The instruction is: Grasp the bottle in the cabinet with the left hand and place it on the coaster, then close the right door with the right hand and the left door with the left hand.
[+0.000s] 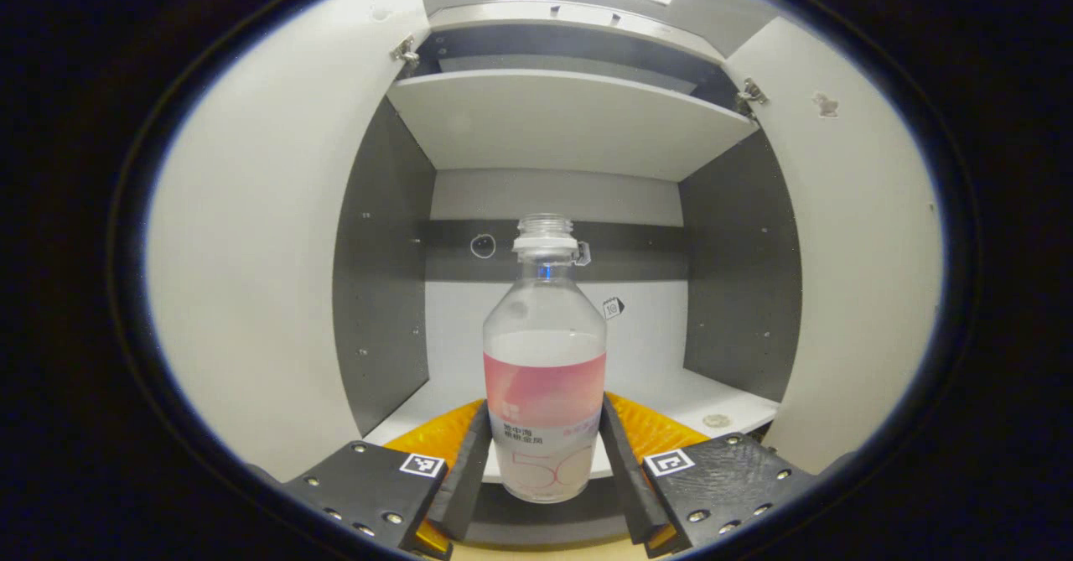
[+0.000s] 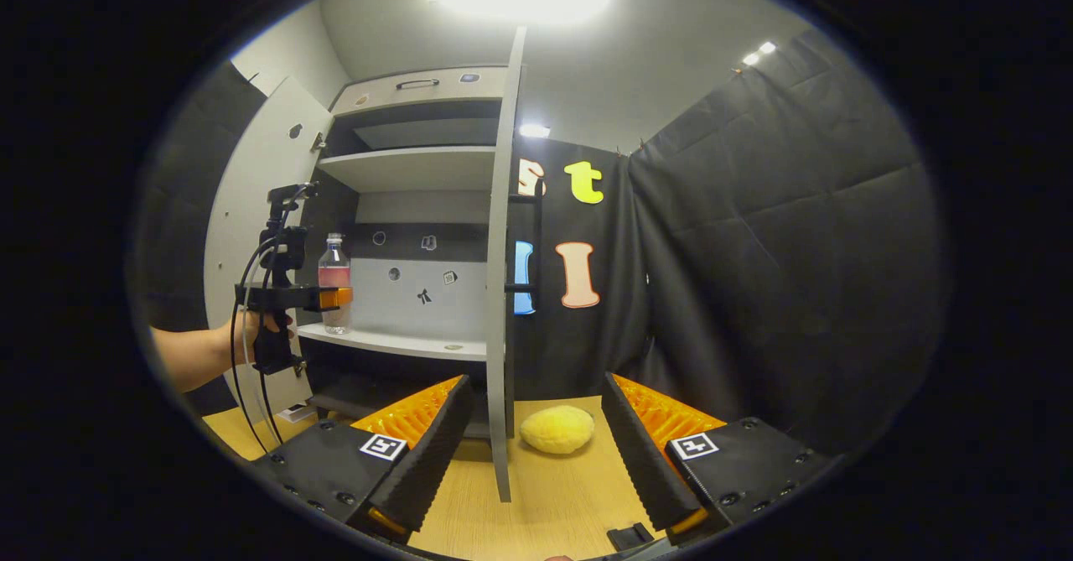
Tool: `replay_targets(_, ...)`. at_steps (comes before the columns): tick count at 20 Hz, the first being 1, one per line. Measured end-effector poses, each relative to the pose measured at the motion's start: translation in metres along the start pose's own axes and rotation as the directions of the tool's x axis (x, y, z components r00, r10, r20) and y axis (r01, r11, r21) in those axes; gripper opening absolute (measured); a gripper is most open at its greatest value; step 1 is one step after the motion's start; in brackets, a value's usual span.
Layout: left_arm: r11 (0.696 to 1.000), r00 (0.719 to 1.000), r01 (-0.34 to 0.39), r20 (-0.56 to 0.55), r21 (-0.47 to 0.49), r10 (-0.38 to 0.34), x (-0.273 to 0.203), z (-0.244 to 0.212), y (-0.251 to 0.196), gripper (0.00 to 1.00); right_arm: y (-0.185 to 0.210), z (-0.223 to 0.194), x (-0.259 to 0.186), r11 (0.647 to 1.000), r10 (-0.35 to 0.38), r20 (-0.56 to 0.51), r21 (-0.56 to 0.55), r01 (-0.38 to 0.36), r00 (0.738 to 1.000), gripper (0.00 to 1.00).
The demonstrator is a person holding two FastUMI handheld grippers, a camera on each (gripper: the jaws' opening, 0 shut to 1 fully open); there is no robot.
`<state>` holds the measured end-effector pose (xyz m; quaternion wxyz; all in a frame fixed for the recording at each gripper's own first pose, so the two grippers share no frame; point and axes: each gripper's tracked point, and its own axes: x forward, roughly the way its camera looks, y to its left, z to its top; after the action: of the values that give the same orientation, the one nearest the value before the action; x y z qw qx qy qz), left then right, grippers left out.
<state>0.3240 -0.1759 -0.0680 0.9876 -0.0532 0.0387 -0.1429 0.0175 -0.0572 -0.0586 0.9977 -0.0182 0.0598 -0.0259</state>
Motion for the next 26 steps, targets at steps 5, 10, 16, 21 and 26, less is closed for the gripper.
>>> replay_targets(5,1.000,1.000,-0.008,-0.006,0.005,0.008,-0.042,-0.012,-0.008,0.78,-0.001,-0.002,-0.006,0.998,0.062,-0.004,0.007,-0.062,0.998,0.96)
replay_targets(10,1.000,1.000,-0.009,-0.008,-0.019,0.009,-0.084,-0.030,-0.017,0.78,-0.003,-0.004,-0.014,0.994,0.107,-0.006,0.018,-0.107,0.994,0.98)
replay_targets(16,0.999,0.999,-0.003,-0.032,-0.041,0.002,-0.135,-0.062,-0.027,0.71,-0.006,-0.006,-0.024,0.987,0.157,-0.013,0.029,-0.156,0.988,0.96)
replay_targets(21,0.997,1.000,-0.018,-0.027,-0.068,0.016,-0.171,-0.091,-0.025,0.71,0.001,-0.008,-0.035,0.981,0.194,-0.018,0.015,-0.194,0.981,0.98)
replay_targets(26,0.997,0.996,-0.020,-0.085,-0.074,0.014,-0.199,-0.135,-0.026,0.71,0.009,-0.008,-0.046,0.977,0.214,-0.014,-0.001,-0.214,0.977,0.98)
